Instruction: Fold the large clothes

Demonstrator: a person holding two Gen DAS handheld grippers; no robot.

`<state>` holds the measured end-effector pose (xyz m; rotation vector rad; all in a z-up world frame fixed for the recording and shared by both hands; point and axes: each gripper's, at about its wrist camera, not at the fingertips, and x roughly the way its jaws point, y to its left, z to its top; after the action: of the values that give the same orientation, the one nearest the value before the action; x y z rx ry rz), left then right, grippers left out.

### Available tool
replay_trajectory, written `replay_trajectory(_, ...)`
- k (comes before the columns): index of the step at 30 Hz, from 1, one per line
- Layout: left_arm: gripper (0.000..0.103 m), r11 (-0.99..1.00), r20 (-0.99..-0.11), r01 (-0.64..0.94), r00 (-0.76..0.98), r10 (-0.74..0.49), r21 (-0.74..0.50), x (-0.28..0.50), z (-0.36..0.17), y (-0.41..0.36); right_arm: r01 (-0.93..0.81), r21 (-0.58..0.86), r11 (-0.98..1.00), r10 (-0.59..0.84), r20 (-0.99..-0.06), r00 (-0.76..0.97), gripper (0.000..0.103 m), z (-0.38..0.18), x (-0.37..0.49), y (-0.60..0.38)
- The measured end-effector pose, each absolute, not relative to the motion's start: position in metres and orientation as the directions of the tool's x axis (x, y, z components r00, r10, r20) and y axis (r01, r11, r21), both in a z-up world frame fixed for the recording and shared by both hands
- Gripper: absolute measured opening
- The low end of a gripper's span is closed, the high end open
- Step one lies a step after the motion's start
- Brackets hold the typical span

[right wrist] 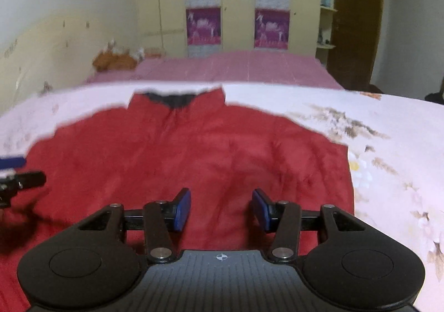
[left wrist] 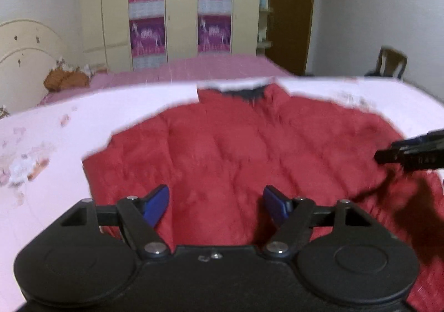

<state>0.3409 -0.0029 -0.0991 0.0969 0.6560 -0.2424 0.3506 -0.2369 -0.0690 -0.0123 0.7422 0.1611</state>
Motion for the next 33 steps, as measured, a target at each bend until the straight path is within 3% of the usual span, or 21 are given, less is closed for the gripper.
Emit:
replay_trajectory(9,0.075,0.984,-0.631,0.173,0.768,-0.111,0.038,0.337,-0.105,0.019,-0.101,0.057,0.993,0.111,-0.72,0.685,0.048,-0.082,0.353,-0.248)
replay_trajectory(11,0.086,0.988,-0.614,0.153,0.783,-0.103,0.029,0.325,-0.097,0.029,-0.095,0.09,0.991,0.131,-0.691,0.711,0.049,-0.07,0.344,-0.254)
replay_trajectory(12,0.097,0.989,-0.601,0.144,0.792,-0.106,0.016,0.316,-0.092,0.035,-0.089,0.097,0.991,0.131,-0.68,0.722,0.051,-0.064,0.339,-0.257)
replay_trajectory(13,0.099,0.99,-0.597,0.137,0.795,-0.105,0.009,0.308,-0.09,0.04,-0.078,0.105,0.991,0.128,-0.67,0.731,0.083,-0.059,0.333,-0.262)
replay_trajectory(14,0.099,0.991,-0.602,0.132,0.792,-0.103,0.003,0.3,-0.088,0.044,-0.081,0.127,0.989,0.144,-0.647,0.749,0.101,-0.054,0.326,-0.268)
replay_trajectory(18,0.098,0.994,-0.627,0.096,0.771,-0.112,-0.06,0.264,-0.087,0.063,-0.07,0.211,0.975,0.19,-0.63,0.753,0.1,-0.043,0.3,-0.3)
replay_trajectory(23,0.091,0.99,-0.657,0.045,0.744,-0.122,-0.133,0.217,-0.09,0.074,0.002,0.311,0.951,0.204,-0.63,0.75,0.078,-0.041,0.255,-0.35)
replay_trajectory(28,0.083,0.968,-0.675,-0.015,0.72,-0.163,-0.25,0.171,-0.092,0.08,0.084,0.433,0.897,0.247,-0.651,0.718,0.066,-0.051,0.196,-0.403)
replay_trajectory(33,0.077,0.939,-0.674,-0.074,0.715,-0.185,-0.336,0.126,-0.095,0.082,0.142,0.515,0.845,0.29,-0.665,0.688,0.065,-0.063,0.134,-0.439)
